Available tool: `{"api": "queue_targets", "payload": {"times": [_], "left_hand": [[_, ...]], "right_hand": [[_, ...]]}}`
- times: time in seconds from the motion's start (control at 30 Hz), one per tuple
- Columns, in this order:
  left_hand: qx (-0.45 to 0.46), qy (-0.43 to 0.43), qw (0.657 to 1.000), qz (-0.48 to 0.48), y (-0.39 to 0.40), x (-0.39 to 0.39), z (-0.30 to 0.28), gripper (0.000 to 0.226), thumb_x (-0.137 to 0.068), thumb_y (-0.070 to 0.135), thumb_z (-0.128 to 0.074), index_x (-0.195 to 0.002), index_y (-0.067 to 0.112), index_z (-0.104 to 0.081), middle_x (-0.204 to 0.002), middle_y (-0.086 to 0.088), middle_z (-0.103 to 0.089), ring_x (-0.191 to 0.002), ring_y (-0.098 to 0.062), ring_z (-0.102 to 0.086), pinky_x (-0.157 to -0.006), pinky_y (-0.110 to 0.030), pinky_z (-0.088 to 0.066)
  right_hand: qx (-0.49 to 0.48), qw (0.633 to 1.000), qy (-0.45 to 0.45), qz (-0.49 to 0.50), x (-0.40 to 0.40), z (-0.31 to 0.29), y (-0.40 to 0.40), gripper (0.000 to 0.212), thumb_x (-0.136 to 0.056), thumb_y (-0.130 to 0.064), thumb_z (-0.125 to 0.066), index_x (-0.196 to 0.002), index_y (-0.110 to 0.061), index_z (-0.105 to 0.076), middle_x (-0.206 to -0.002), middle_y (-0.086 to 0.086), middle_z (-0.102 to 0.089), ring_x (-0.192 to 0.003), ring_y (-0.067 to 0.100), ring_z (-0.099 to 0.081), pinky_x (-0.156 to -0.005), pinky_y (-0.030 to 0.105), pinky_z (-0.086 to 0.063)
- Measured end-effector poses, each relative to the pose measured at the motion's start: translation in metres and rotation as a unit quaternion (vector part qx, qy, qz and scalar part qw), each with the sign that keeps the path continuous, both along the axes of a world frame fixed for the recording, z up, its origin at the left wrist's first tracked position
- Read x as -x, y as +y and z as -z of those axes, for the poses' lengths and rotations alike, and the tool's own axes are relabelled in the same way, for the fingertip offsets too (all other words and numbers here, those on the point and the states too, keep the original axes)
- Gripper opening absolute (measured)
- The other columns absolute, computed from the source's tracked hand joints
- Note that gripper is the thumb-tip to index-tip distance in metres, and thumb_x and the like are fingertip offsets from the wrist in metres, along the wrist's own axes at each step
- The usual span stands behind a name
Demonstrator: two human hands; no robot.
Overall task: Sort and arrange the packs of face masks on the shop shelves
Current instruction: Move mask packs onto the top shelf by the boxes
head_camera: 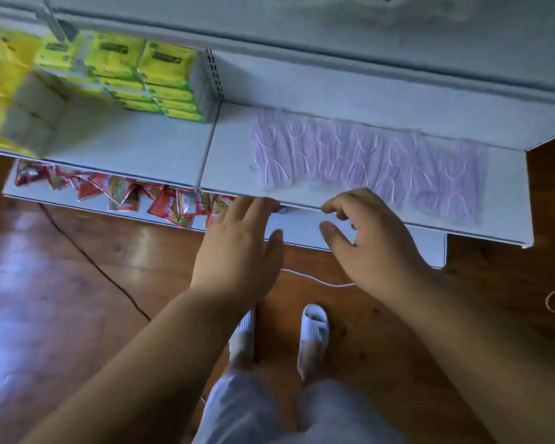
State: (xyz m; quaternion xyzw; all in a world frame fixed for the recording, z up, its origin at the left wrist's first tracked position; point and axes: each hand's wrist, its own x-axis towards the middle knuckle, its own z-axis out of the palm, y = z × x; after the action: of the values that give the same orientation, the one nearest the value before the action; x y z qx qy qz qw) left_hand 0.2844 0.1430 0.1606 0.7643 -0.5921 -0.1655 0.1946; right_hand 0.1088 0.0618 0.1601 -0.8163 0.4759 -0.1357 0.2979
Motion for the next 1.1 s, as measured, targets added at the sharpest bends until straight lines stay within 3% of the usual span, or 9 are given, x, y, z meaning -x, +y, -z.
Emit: {"api": "queue_targets", "payload": {"times": [0.27,0.47,0.67,0.77,0.83,0.9,0.97,1.03,1.1], "left_hand": [[-0.118,0.001,0.992,0.042,-0.032,-0.059,0.111,0.037,-0.093,0.027,-0.059,-0.13,0.023,-0.054,-0.128,-0.002,-0.054,-0.113,-0.029,-0.055,-0.088,-0.037,-0.043],[-0.161,0.003,0.987,0.025,-0.051,-0.094,0.166,0.035,-0.095,0.031,-0.055,-0.13,0.026,-0.051,-0.129,0.002,-0.052,-0.116,-0.026,-0.053,-0.086,-0.035,-0.041],[-0.179,0.084,0.98,-0.025,-0.078,-0.099,0.194,0.033,-0.095,0.029,-0.055,-0.128,0.027,-0.054,-0.126,0.003,-0.056,-0.107,-0.02,-0.058,-0.087,-0.035,-0.049],[-0.209,0.156,0.964,-0.057,-0.091,-0.096,0.204,0.032,-0.096,0.034,-0.057,-0.127,0.024,-0.056,-0.119,0.004,-0.06,-0.101,-0.015,-0.059,-0.081,-0.029,-0.046],[-0.228,0.325,0.904,-0.161,-0.102,-0.096,0.212,0.037,-0.094,0.049,-0.058,-0.116,0.02,-0.061,-0.11,0.002,-0.066,-0.098,-0.016,-0.063,-0.086,-0.033,-0.051],[-0.199,0.566,0.748,-0.284,-0.112,-0.098,0.212,0.046,-0.092,0.058,-0.058,-0.104,0.014,-0.063,-0.104,-0.005,-0.07,-0.1,-0.021,-0.067,-0.101,-0.042,-0.051],[-0.151,0.705,0.608,-0.331,-0.119,-0.105,0.215,0.046,-0.095,0.052,-0.057,-0.107,0.008,-0.063,-0.097,-0.012,-0.073,-0.093,-0.027,-0.07,-0.095,-0.039,-0.056],[-0.149,0.7,0.593,-0.369,-0.123,-0.111,0.22,0.036,-0.095,0.036,-0.064,-0.11,0.004,-0.062,-0.088,-0.014,-0.075,-0.077,-0.028,-0.074,-0.073,-0.037,-0.062],[-0.16,0.616,0.635,-0.437,-0.125,-0.121,0.231,0.015,-0.094,0.018,-0.068,-0.101,0.006,-0.063,-0.088,-0.011,-0.074,-0.073,-0.028,-0.074,-0.07,-0.043,-0.063]], "right_hand": [[-0.059,0.994,0.09,0.02,-0.093,0.144,-0.06,0.037,-0.099,-0.021,-0.052,-0.135,-0.02,-0.055,-0.143,0.007,-0.045,-0.128,0.025,-0.048,-0.099,0.031,-0.039],[-0.172,0.945,0.277,-0.034,-0.138,0.239,-0.097,0.059,-0.102,-0.043,-0.036,-0.156,-0.04,-0.013,-0.166,0.009,0.01,-0.151,0.031,0.014,-0.12,0.046,-0.01],[-0.076,0.938,0.328,-0.075,-0.129,0.28,-0.099,0.054,-0.106,-0.029,-0.025,-0.157,-0.016,-0.013,-0.166,0.007,-0.001,-0.152,0.032,0.008,-0.122,0.045,-0.004],[-0.065,0.978,0.197,-0.027,-0.125,0.274,-0.097,0.05,-0.106,-0.026,-0.03,-0.153,-0.009,-0.029,-0.162,0.007,-0.024,-0.151,0.028,-0.015,-0.121,0.039,-0.017],[-0.036,0.997,0.068,-0.013,-0.124,0.261,-0.09,0.046,-0.104,-0.024,-0.035,-0.144,-0.005,-0.045,-0.151,0.012,-0.044,-0.143,0.027,-0.034,-0.116,0.038,-0.029],[-0.02,0.999,-0.002,-0.05,-0.123,0.248,-0.075,0.043,-0.101,-0.024,-0.039,-0.135,-0.004,-0.056,-0.14,0.013,-0.055,-0.138,0.027,-0.043,-0.113,0.035,-0.032],[-0.043,0.992,-0.014,-0.115,-0.124,0.239,-0.061,0.041,-0.101,-0.026,-0.04,-0.131,-0.006,-0.06,-0.135,0.011,-0.059,-0.135,0.024,-0.047,-0.111,0.032,-0.035],[-0.069,0.985,-0.011,-0.157,-0.125,0.233,-0.06,0.04,-0.1,-0.029,-0.039,-0.126,-0.008,-0.062,-0.127,0.01,-0.063,-0.124,0.025,-0.054,-0.102,0.035,-0.043],[-0.049,0.986,-0.02,-0.156,-0.13,0.232,-0.072,0.034,-0.098,-0.025,-0.041,-0.117,-0.007,-0.063,-0.113,0.011,-0.067,-0.106,0.03,-0.06,-0.089,0.041,-0.047]]}}
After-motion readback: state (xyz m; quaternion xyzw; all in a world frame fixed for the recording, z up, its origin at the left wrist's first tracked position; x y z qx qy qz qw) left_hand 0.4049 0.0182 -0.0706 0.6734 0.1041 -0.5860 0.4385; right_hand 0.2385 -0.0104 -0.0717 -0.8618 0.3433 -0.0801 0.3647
